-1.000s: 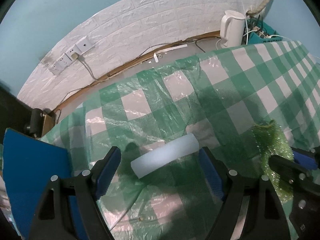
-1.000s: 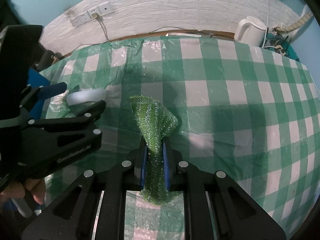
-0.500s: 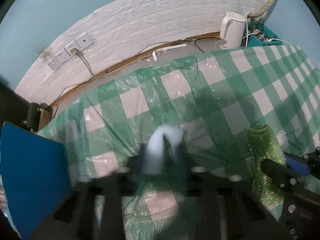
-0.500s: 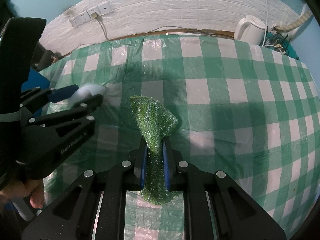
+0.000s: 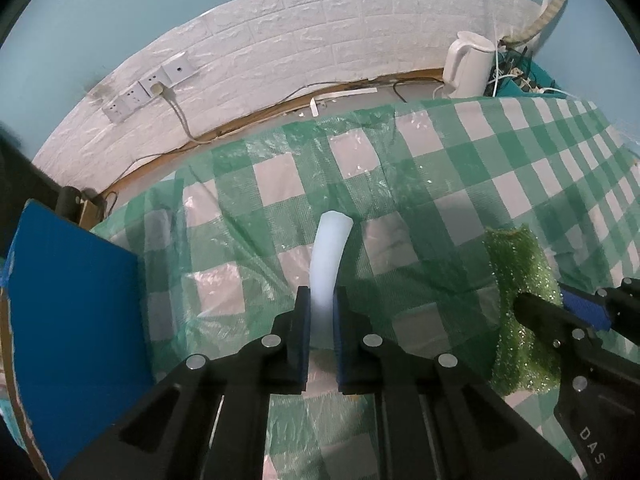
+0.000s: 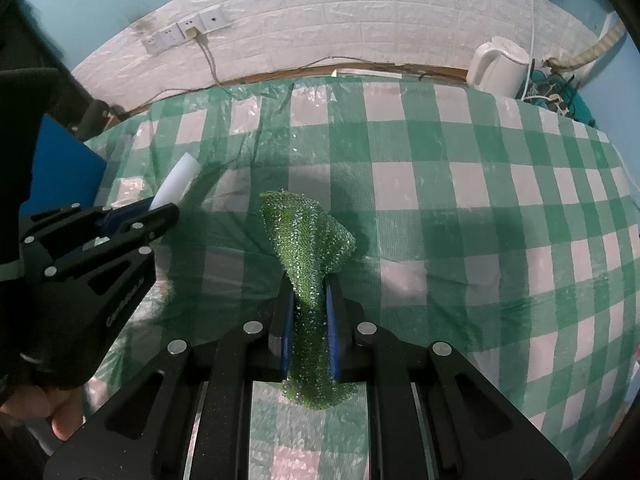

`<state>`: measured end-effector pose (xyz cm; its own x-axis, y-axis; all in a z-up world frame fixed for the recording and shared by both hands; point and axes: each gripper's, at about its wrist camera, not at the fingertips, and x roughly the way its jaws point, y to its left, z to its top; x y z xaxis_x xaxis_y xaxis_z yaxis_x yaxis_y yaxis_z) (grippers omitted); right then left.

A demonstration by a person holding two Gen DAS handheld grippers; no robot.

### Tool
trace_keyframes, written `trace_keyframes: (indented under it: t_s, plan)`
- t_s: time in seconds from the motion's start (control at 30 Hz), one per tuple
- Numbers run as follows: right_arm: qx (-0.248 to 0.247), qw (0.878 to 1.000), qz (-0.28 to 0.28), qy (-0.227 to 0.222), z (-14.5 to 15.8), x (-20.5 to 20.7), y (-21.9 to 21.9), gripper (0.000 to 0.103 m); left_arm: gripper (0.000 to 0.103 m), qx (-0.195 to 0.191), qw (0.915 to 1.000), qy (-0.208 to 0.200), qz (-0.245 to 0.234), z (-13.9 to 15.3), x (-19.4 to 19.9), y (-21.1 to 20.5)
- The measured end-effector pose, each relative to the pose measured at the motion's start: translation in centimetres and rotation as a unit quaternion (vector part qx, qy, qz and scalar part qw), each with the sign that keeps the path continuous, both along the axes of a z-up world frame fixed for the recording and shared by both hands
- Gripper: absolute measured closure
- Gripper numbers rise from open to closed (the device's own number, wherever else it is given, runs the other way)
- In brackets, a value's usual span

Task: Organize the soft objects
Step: 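Carry the foam tube and mesh pad to the box and release both inside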

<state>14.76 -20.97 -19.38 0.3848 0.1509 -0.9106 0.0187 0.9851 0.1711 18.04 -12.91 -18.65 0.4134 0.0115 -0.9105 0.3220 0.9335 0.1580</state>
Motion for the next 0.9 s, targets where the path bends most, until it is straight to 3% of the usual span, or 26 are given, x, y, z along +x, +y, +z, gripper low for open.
trace_keyframes:
  t_s: [0.9]
  plan:
    - [-0.012, 0.997, 0.044, -0.060, 8.1, -4.2, 2.8, 0.091, 0.094, -0.022, 0.9964, -0.058, 0.057, 8.3, -7.2, 4.6]
